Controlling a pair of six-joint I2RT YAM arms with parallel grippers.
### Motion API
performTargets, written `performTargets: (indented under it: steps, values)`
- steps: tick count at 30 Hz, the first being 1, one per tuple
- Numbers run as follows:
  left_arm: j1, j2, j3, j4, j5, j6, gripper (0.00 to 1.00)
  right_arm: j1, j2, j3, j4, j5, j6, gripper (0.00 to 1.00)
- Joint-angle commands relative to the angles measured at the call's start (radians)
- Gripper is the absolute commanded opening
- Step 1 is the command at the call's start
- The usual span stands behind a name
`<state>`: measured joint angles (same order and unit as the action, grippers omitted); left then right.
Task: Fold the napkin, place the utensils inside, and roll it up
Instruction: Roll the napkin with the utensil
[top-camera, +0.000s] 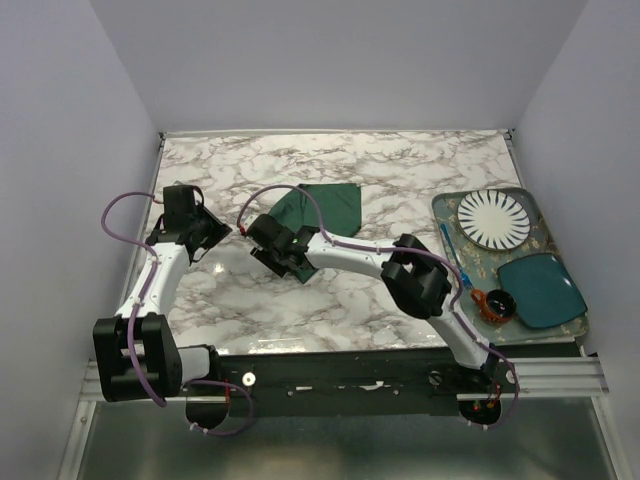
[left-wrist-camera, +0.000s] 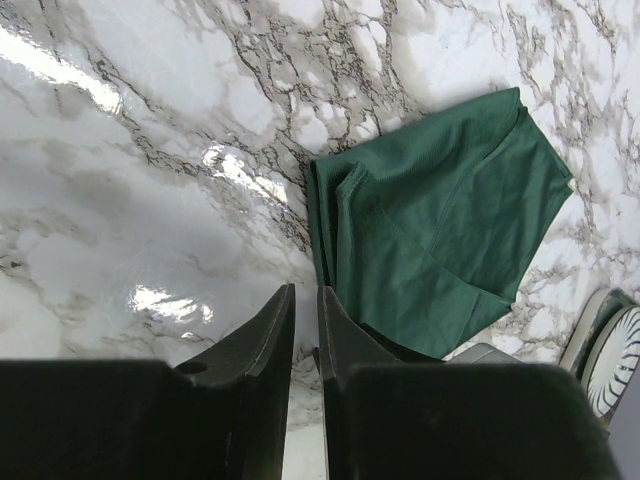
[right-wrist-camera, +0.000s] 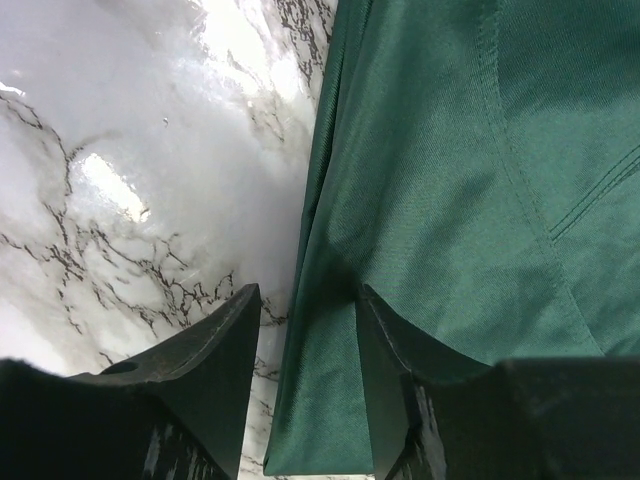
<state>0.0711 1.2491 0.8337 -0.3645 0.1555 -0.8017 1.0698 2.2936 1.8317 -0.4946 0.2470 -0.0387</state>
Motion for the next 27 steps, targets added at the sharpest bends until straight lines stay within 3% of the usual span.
performTargets:
  steps: [1,11,18,21,27]
  values:
    - [0.007,0.007,-0.008,0.001,0.027,0.007,0.23,0.013,0.035,0.029,-0.016,0.046,-0.012,0.51]
    - [0.007,0.007,-0.057,0.028,0.032,0.009,0.25,0.013,0.073,0.026,-0.019,0.086,-0.024,0.47]
    - [0.007,-0.002,-0.107,0.076,0.055,0.002,0.25,0.012,0.072,0.023,-0.019,0.066,-0.033,0.33]
    - [0.007,0.003,-0.131,0.114,0.096,0.013,0.28,0.009,0.073,0.026,-0.019,0.052,-0.044,0.25]
    - [0.007,0.001,-0.243,0.293,0.196,-0.014,0.43,-0.001,0.061,0.031,-0.019,0.017,-0.053,0.15]
